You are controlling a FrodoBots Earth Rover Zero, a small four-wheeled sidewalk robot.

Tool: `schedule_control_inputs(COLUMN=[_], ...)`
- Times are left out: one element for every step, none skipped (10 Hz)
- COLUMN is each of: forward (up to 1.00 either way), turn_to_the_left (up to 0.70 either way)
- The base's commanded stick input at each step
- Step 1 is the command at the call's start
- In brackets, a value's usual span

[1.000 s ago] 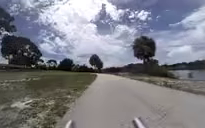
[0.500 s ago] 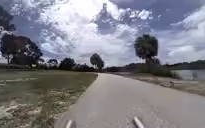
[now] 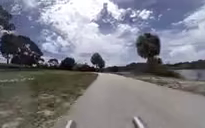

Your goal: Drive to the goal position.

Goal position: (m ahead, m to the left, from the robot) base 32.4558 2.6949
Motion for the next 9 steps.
schedule_control_inputs(forward=[0.85, 0.85, 0.85, 0.85, 0.85, 0.85, 0.85, 0.85, 0.85], turn_to_the_left=[0.0, 0.0, 0.0, 0.0, 0.0, 0.0, 0.0, 0.0, 0.0])
